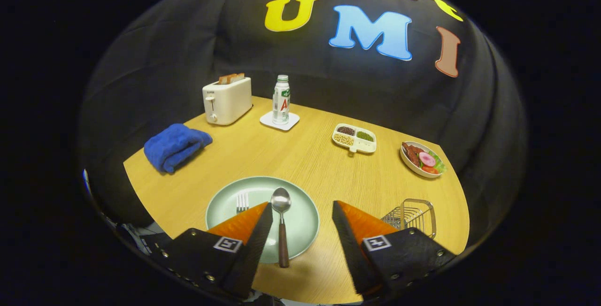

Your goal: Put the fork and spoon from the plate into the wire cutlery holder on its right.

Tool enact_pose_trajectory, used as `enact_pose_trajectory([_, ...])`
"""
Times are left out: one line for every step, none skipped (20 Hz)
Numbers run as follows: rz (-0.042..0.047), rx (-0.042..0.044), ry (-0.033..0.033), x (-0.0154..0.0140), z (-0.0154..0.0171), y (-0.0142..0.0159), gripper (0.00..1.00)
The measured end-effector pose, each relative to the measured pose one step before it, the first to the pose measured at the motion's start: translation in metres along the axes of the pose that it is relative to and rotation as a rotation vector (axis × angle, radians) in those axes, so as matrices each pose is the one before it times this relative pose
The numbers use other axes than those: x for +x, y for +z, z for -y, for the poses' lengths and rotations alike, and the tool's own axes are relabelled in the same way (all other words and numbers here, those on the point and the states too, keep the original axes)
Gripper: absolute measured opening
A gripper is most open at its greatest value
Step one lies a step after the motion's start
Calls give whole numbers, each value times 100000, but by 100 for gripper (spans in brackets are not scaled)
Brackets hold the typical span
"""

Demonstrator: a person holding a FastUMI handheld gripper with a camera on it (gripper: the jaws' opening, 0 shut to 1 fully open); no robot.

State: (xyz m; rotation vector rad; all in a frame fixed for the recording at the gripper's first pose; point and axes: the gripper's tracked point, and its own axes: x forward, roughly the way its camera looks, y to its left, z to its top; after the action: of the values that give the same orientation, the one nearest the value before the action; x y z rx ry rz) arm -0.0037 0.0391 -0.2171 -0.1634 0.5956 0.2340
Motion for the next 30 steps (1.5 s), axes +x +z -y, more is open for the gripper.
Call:
enact_pose_trajectory([-7791,-3523,2774,857,-644,-1500,50])
enact_pose_trajectory([-8258,-2219,2975,607,-814,-1817,38])
enact_pose_trajectory([-2437,986,2295,521,-449,-463,29])
enact_pose_trajectory([-1637,1714,1752,204,-349,-350,29])
enact_pose_trajectory([-1594,629,526,171,10,-149,29])
enact_pose_trajectory([-1154,80,541,452,-115,-254,29])
enact_pose_trajectory([-859,-458,44,236,-22,-94,29])
enact_pose_trajectory([-428,-49,1077,328,-223,134,29])
enact_pose_trajectory([-1307,-414,-94,434,5,-121,29])
enact_pose_trajectory([-2380,-294,245,454,43,-230,29])
enact_pose_trajectory([-3105,527,423,380,-66,-516,29])
enact_pose_trajectory([-2992,682,8,390,-72,-668,29])
enact_pose_trajectory([-1786,1052,160,452,-119,-231,29])
enact_pose_trajectory([-1113,-12,-91,284,101,-67,29])
enact_pose_trajectory([-1664,-524,-130,241,81,-228,29])
enact_pose_trajectory([-980,-810,-829,543,183,130,29])
enact_pose_trajectory([-49,-552,-180,-69,56,381,5])
enact_pose_trajectory([-1883,-1052,79,-587,-263,-295,5])
enact_pose_trajectory([-343,-1447,577,417,-150,91,5])
enact_pose_trajectory([-919,-1173,372,34,113,-6,5])
enact_pose_trajectory([-1220,-1553,769,-112,73,-113,5])
enact_pose_trajectory([-1268,-599,243,-172,154,128,5])
enact_pose_trajectory([-627,78,818,-166,15,51,5])
enact_pose_trajectory([-1679,-181,1111,-268,87,-3,5])
enact_pose_trajectory([-1887,568,2507,-558,-77,-198,5])
enact_pose_trajectory([-382,429,2371,-743,71,56,5])
enact_pose_trajectory([-705,-807,727,-794,392,-34,5])
enact_pose_trajectory([-107,-694,-103,-810,652,14,5])
enact_pose_trajectory([-543,-298,609,-880,571,-159,5])
enact_pose_trajectory([-1446,536,1277,-974,493,-233,5])
